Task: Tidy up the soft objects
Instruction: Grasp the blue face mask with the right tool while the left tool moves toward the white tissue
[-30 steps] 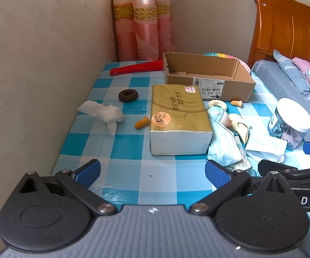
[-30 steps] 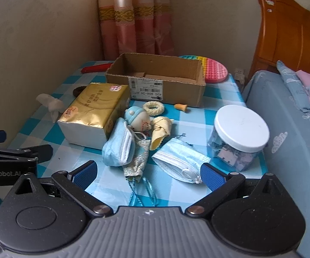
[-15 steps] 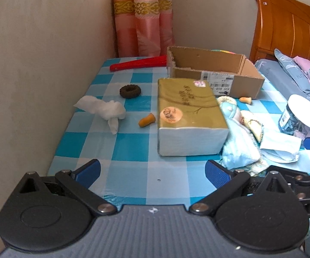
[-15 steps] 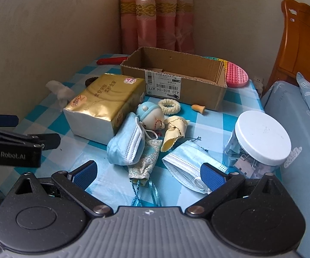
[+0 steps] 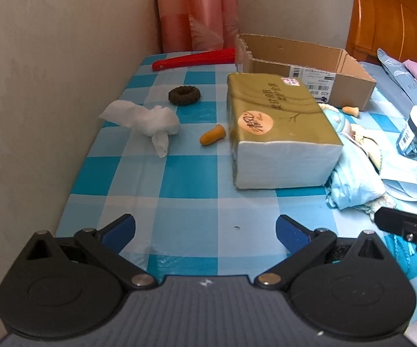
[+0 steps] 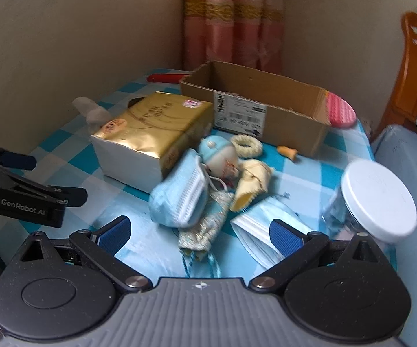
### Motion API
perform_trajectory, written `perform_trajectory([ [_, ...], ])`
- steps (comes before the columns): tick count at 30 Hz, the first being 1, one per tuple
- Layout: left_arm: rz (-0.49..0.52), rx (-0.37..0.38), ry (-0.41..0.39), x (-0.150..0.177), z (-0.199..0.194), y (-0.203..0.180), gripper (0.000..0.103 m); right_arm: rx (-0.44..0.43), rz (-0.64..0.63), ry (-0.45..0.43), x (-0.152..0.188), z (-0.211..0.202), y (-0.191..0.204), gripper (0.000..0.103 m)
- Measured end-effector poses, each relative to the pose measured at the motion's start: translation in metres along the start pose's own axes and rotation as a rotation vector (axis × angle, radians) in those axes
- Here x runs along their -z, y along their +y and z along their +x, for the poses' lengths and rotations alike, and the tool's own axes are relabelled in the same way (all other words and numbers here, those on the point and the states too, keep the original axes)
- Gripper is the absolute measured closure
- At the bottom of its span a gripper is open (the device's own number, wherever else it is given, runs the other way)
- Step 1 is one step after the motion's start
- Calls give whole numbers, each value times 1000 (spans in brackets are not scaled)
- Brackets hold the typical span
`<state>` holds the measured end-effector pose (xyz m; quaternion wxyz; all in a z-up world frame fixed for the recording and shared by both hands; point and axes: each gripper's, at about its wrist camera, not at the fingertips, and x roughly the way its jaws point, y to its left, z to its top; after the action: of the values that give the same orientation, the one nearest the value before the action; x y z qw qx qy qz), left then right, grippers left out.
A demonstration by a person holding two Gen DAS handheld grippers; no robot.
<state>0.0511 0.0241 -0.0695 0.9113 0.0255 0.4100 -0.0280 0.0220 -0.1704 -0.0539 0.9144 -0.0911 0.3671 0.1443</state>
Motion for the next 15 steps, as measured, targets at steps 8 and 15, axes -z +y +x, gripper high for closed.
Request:
perform_trajectory([
  [8,-23,-19,16,-1,12,12,0,-1,-98,3,-10,23,18,13],
  [15,-35,-17,46,1,22,16,0,4,-116,13,-15,39,23,21],
])
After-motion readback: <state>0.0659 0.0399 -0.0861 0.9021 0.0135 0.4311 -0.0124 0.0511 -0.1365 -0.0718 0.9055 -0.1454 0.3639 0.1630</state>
